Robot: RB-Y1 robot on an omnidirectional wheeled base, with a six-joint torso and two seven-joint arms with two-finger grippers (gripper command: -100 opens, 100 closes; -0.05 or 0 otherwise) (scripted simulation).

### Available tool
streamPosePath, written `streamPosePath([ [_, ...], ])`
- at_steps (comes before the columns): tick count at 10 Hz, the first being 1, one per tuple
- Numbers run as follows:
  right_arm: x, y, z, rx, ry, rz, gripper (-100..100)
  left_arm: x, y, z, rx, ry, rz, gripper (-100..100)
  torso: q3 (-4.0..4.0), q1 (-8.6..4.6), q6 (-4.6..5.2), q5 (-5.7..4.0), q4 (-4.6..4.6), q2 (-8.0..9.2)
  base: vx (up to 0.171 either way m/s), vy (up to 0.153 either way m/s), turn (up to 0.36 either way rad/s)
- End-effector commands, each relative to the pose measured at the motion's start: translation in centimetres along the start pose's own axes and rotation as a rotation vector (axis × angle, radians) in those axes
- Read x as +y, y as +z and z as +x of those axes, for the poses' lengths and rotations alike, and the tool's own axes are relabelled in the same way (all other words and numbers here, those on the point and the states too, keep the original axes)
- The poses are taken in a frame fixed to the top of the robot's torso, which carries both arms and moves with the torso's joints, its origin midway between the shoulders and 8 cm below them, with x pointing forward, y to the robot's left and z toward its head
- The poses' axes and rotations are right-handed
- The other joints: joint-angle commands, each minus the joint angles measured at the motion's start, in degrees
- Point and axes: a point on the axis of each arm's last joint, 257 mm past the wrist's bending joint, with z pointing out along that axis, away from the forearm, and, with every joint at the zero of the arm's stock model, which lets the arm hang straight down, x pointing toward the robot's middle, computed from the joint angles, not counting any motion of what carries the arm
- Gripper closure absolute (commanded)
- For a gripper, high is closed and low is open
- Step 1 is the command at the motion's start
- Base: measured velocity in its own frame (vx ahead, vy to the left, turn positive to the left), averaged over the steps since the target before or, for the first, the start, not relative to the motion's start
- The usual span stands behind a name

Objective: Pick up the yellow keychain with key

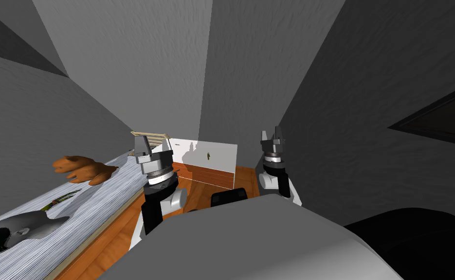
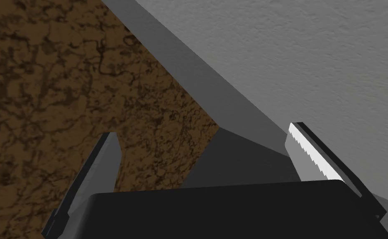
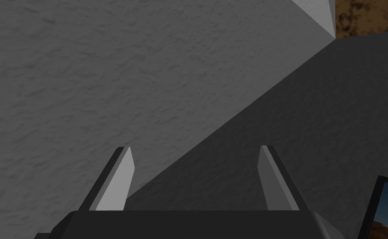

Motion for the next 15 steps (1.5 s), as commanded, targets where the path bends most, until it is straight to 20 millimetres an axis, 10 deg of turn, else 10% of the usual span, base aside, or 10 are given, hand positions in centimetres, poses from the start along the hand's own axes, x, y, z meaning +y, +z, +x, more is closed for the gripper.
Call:
streamPosePath([
  [1, 0.0, 0.0, 0.0, 0.000, 0.000, 0.000, 0, 0.4, 0.2, 0.9, 0.038, -0.010, -0.002, -100, 0.00, 0.00, 0.00, 0.00, 0.00, 0.00, -0.006, 0.046, -0.050],
  [15, 0.0, 0.0, 0.0, 0.000, 0.000, 0.000, 0, 13.3, -2.1, 13.1, 0.400, -0.134, -0.296, -100, 0.07, 0.63, 0.00, 0.15, 0.03, 0.11, -0.055, 0.143, -0.133],
])
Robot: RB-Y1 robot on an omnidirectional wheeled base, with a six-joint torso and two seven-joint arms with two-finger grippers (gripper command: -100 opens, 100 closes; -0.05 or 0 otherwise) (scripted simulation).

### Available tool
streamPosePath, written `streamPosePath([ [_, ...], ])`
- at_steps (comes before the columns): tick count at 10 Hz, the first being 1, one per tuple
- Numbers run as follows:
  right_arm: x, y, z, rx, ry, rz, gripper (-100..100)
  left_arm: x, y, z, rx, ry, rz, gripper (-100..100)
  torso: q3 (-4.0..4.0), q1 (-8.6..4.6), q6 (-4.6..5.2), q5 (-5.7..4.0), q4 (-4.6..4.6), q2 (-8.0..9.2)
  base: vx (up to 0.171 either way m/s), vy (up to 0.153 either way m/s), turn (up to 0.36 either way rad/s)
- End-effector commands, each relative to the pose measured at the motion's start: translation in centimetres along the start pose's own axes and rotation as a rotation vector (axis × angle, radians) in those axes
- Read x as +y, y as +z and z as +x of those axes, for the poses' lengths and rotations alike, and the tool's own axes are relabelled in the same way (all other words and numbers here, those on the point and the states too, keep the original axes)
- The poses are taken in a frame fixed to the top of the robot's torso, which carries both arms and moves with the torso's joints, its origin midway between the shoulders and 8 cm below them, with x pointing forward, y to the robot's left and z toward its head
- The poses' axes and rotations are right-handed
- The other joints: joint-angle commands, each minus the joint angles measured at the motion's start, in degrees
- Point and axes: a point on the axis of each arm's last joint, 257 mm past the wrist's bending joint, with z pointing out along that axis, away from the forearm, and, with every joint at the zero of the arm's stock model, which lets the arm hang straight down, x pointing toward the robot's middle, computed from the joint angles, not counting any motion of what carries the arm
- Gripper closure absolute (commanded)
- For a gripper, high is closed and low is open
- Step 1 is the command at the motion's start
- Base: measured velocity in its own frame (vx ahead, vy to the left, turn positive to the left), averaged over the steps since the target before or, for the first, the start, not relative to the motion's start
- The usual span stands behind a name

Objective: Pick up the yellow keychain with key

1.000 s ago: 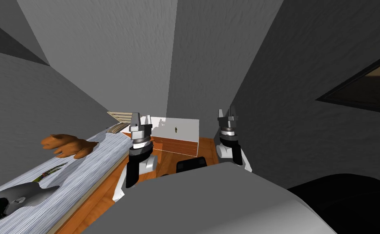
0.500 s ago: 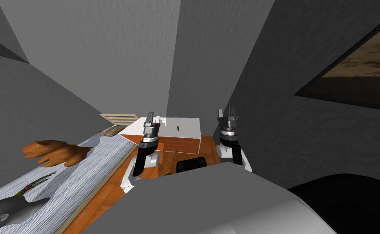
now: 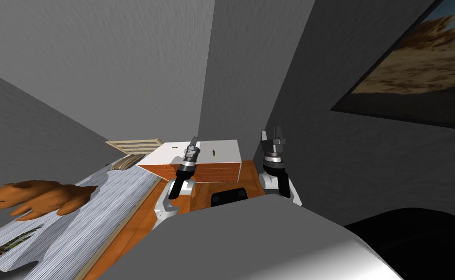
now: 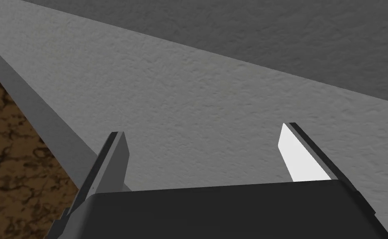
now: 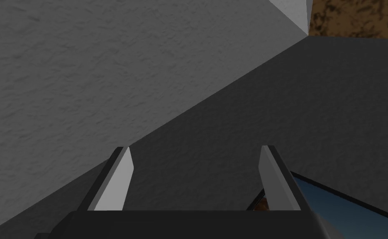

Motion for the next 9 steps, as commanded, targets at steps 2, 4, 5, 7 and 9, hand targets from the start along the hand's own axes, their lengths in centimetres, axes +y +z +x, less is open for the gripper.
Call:
streamPosePath([
  [2, 0.0, 0.0, 0.0, 0.000, 0.000, 0.000, 0, 4.0, 0.0, 1.7, 0.069, 0.005, -0.093, -100, -0.03, -0.20, 0.03, -0.05, -0.01, -0.05, -0.035, 0.052, -0.175],
  [4, 0.0, 0.0, 0.0, 0.000, 0.000, 0.000, 0, 6.3, -0.4, 2.6, 0.102, 0.013, -0.149, -100, -0.06, -0.25, 0.01, -0.06, -0.02, -0.10, -0.019, 0.044, -0.108],
  [5, 0.0, 0.0, 0.0, 0.000, 0.000, 0.000, 0, 8.3, -0.7, 3.3, 0.133, 0.025, -0.197, -100, -0.09, -0.25, 0.02, -0.06, -0.04, -0.15, -0.031, 0.085, -0.214],
  [7, 0.0, 0.0, 0.0, 0.000, 0.000, 0.000, 0, 11.1, -1.6, 3.9, 0.165, 0.042, -0.264, -100, -0.06, -0.13, 0.00, -0.03, -0.02, -0.11, -0.028, 0.072, -0.146],
  [9, 0.0, 0.0, 0.0, 0.000, 0.000, 0.000, 0, 13.4, -2.4, 4.3, 0.195, 0.062, -0.321, -100, -0.07, -0.17, 0.02, -0.04, -0.03, -0.11, -0.020, 0.049, -0.156],
])
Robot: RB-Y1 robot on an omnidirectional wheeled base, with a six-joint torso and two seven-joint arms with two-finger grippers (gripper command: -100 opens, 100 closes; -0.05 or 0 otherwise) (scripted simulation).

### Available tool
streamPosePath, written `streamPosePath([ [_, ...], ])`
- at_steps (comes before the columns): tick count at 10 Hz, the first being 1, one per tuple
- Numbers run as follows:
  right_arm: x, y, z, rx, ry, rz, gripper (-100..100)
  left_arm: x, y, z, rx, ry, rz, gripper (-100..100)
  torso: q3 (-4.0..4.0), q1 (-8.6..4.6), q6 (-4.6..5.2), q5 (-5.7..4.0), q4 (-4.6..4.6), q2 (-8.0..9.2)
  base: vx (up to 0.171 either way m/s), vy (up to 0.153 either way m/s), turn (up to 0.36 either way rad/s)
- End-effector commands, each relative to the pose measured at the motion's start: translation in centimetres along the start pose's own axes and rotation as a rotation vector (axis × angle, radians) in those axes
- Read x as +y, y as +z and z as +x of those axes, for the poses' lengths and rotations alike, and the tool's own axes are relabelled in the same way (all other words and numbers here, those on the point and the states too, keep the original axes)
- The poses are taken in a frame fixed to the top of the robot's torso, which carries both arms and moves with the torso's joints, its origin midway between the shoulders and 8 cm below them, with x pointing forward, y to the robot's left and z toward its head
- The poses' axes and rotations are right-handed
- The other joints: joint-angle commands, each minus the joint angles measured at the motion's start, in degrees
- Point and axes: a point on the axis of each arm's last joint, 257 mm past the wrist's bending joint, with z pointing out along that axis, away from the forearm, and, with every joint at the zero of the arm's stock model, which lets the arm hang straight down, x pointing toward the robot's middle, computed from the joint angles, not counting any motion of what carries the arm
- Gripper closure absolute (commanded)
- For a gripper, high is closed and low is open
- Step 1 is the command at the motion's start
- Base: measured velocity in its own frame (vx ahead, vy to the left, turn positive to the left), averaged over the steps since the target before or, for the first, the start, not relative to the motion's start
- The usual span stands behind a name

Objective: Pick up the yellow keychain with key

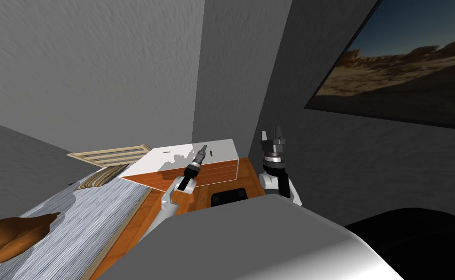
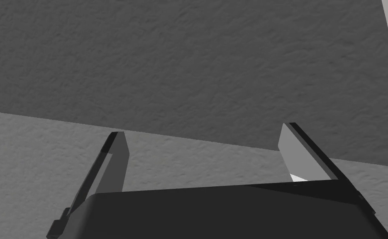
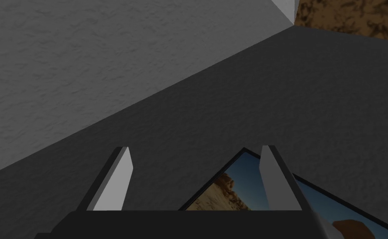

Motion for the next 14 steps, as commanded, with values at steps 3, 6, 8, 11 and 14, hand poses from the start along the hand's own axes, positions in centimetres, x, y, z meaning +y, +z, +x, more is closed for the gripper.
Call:
streamPosePath([
  [3, 0.0, 0.0, 0.0, 0.000, 0.000, 0.000, 0, 5.4, -0.5, 0.7, 0.056, 0.050, -0.133, -100, -0.04, 0.04, 0.03, 0.00, -0.02, -0.07, 0.003, 0.032, -0.164],
  [6, 0.0, 0.0, 0.0, 0.000, 0.000, 0.000, 0, 10.5, -1.8, 0.9, 0.101, 0.107, -0.256, -100, -0.06, -0.09, 0.04, -0.02, -0.02, -0.10, 0.008, 0.013, -0.170],
  [8, 0.0, 0.0, 0.0, 0.000, 0.000, 0.000, 0, 14.9, -3.6, 0.4, 0.137, 0.171, -0.366, -100, -0.08, -0.11, 0.00, -0.03, -0.03, -0.14, 0.025, 0.008, -0.183],
  [11, 0.0, 0.0, 0.0, 0.000, 0.000, 0.000, 0, 19.9, -6.2, -0.9, 0.166, 0.240, -0.491, -100, -0.13, -0.19, -0.02, -0.05, -0.05, -0.22, 0.040, -0.012, -0.160],
  [14, 0.0, 0.0, 0.0, 0.000, 0.000, 0.000, 0, 23.7, -8.9, -2.7, 0.189, 0.309, -0.596, -100, -0.13, -0.23, 0.01, -0.06, -0.05, -0.23, 0.051, -0.022, -0.157],
])
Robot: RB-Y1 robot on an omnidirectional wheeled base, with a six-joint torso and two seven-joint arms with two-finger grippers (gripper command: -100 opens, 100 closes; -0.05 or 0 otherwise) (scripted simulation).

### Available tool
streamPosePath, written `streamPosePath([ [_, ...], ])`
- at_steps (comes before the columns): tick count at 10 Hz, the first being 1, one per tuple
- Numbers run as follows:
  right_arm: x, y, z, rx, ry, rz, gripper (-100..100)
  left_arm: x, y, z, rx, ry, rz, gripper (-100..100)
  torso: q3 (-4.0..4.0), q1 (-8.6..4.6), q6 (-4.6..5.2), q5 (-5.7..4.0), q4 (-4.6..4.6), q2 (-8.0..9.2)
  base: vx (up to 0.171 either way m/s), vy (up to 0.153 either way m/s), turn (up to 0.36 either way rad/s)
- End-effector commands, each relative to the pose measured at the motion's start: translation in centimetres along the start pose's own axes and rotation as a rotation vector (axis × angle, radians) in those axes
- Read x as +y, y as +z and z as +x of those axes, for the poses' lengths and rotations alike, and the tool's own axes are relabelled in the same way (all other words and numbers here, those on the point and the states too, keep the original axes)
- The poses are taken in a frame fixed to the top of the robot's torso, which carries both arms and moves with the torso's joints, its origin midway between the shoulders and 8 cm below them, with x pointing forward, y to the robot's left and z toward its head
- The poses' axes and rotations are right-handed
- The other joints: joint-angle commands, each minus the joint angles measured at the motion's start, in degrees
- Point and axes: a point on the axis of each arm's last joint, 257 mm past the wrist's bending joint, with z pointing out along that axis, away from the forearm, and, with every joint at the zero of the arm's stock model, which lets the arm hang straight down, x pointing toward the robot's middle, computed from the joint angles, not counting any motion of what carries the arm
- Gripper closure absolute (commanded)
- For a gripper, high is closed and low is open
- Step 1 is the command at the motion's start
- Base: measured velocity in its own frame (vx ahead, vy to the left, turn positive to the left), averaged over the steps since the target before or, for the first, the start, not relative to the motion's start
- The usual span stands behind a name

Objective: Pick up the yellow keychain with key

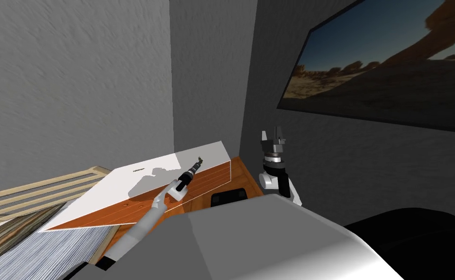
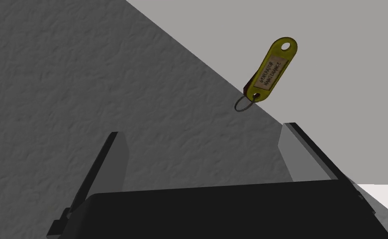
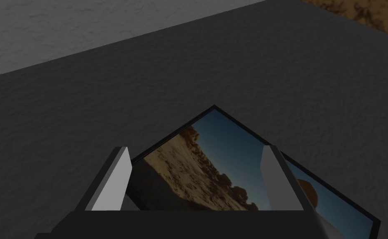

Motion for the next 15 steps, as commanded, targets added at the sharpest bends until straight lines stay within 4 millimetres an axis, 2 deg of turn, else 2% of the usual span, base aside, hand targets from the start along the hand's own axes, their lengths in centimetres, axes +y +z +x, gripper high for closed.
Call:
streamPosePath([
  [1, 0.0, 0.0, 0.0, 0.000, 0.000, 0.000, 0, 1.8, 0.0, -0.3, 0.005, 0.020, -0.037, -100, 0.00, 0.00, 0.00, 0.00, 0.00, 0.00, 0.062, -0.019, -0.090],
  [4, 0.0, 0.0, 0.0, 0.000, 0.000, 0.000, 0, 8.4, -1.2, -1.2, 0.025, 0.108, -0.177, -100, 0.00, 0.01, -0.01, 0.00, 0.00, 0.00, 0.071, -0.033, -0.193],
  [7, 0.0, 0.0, 0.0, 0.000, 0.000, 0.000, 0, 13.3, -2.8, -2.3, 0.038, 0.179, -0.283, -100, -0.11, -0.11, -0.02, -0.03, -0.04, -0.17, 0.113, -0.055, -0.152],
  [8, 0.0, 0.0, 0.0, 0.000, 0.000, 0.000, 0, 13.3, -2.8, -2.3, 0.038, 0.179, -0.283, -100, -0.09, -0.11, -0.02, -0.03, -0.03, -0.14, 0.061, -0.028, -0.035],
  [11, 0.0, 0.0, 0.0, 0.000, 0.000, 0.000, 0, 16.9, -4.4, -3.4, 0.047, 0.230, -0.362, -100, 0.03, -0.04, -0.02, -0.01, 0.01, 0.05, 0.058, -0.024, -0.096],
  [12, 0.0, 0.0, 0.0, 0.000, 0.000, 0.000, 0, 16.2, -3.8, -3.4, 0.044, 0.218, -0.344, -100, -0.01, 0.00, -0.03, -0.01, 0.00, 0.00, 0.036, -0.003, -0.019],
  [13, 0.0, 0.0, 0.0, 0.000, 0.000, 0.000, 0, 16.3, -3.9, -3.5, 0.044, 0.221, -0.347, 0, 0.05, 0.03, -0.05, 0.01, 0.01, 0.11, 0.006, -0.001, 0.004],
  [14, 0.0, 0.0, 0.0, 0.000, 0.000, 0.000, 0, 16.5, -3.5, -3.4, 0.038, 0.218, -0.349, -100, 0.11, 0.05, -0.05, 0.01, 0.04, 0.21, 0.019, 0.009, -0.045],
  [15, 0.0, 0.0, 0.0, 0.000, 0.000, 0.000, 0, 16.6, -3.3, -3.3, 0.036, 0.216, -0.350, -100, 0.11, 0.08, -0.04, 0.02, 0.04, 0.21, 0.027, 0.025, -0.047],
])
